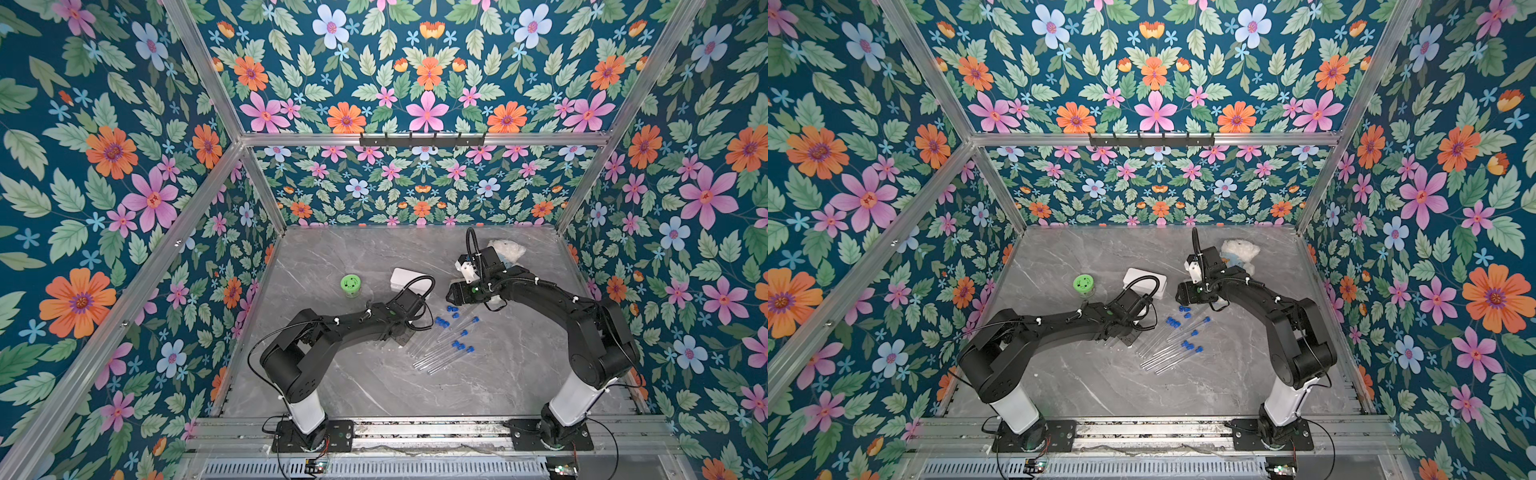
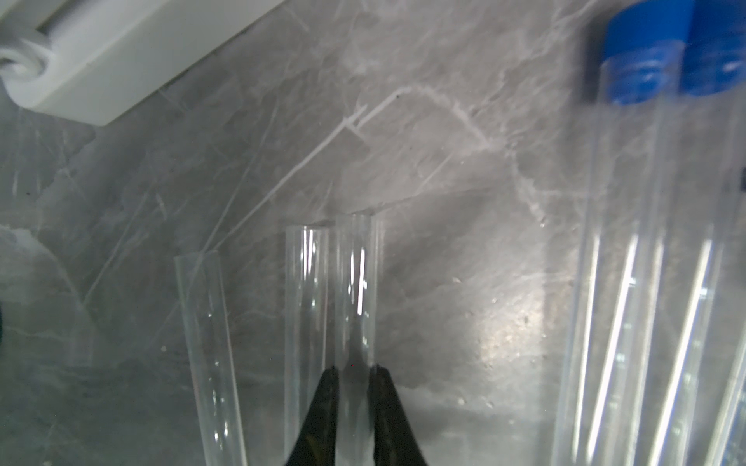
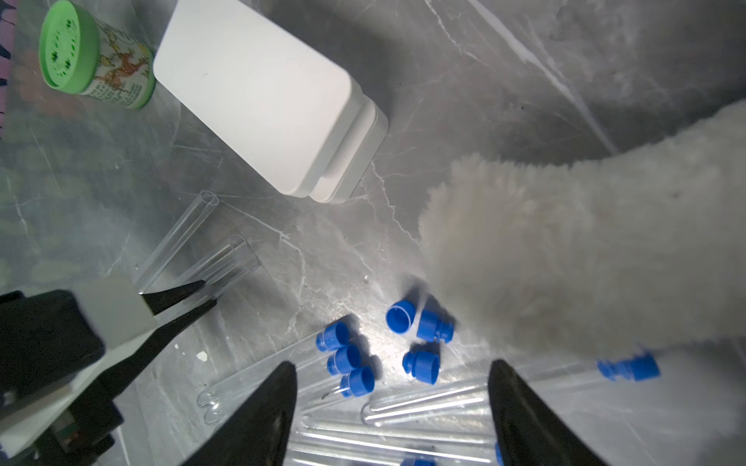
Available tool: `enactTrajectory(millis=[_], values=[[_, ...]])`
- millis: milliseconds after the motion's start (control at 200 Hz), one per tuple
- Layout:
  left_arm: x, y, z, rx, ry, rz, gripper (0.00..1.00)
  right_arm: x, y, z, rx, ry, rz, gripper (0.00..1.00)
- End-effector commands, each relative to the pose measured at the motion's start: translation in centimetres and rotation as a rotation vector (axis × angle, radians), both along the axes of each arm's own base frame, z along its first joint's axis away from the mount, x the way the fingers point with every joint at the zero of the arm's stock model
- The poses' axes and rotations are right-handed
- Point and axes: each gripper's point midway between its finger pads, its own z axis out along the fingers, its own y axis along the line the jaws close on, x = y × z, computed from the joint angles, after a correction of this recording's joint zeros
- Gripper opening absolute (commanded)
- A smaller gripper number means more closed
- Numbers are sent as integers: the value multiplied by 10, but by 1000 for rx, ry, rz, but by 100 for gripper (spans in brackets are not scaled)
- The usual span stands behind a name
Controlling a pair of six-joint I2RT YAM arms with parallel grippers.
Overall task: Remove stoppers from test tubes
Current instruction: Place the stopper at the center of the board.
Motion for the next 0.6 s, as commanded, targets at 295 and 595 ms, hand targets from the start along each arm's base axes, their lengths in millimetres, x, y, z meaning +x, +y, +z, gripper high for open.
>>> enactTrajectory(millis=[295, 595], values=[[-1, -1, 7, -17, 5, 4, 27, 6, -3, 17, 46, -61, -30, 80], [0, -2, 20, -37, -13, 8, 33, 5, -4, 38, 67, -121, -33, 84]])
